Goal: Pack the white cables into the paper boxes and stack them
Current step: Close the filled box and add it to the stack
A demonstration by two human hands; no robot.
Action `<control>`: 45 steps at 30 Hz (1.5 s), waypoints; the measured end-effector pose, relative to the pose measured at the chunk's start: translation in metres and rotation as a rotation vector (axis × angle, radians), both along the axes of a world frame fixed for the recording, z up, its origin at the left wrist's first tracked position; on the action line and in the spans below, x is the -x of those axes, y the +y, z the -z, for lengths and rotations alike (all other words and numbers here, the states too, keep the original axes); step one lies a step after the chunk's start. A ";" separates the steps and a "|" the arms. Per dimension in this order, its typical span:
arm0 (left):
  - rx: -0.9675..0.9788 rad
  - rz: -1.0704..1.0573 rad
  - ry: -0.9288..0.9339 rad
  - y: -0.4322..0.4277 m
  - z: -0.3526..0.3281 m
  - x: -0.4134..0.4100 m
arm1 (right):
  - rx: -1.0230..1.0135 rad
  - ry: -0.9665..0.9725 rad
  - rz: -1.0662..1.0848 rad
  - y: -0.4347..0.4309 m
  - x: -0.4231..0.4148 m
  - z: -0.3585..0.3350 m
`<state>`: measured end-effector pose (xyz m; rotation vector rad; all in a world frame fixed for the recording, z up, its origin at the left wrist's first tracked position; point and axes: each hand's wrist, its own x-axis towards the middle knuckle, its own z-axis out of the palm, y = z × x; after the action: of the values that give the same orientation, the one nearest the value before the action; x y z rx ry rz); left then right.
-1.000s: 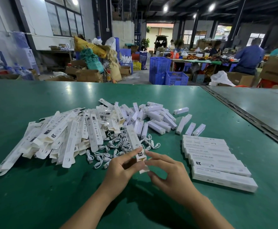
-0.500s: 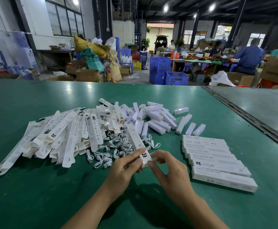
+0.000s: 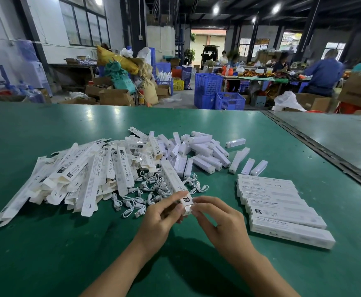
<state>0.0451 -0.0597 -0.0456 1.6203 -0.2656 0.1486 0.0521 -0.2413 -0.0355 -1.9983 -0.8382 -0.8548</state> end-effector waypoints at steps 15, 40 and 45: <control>-0.044 0.062 -0.029 -0.001 -0.001 0.001 | -0.013 0.094 -0.040 0.000 0.006 -0.002; 0.759 0.498 0.309 0.024 -0.023 0.000 | 0.144 0.300 0.327 -0.017 -0.008 -0.002; 0.897 0.620 0.292 0.036 -0.017 -0.007 | 0.129 0.343 0.320 -0.018 -0.009 -0.005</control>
<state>0.0520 -0.0238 -0.0289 0.6073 -0.3902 -0.3975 0.0614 -0.2597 -0.0306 -2.3466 -0.3917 -0.6123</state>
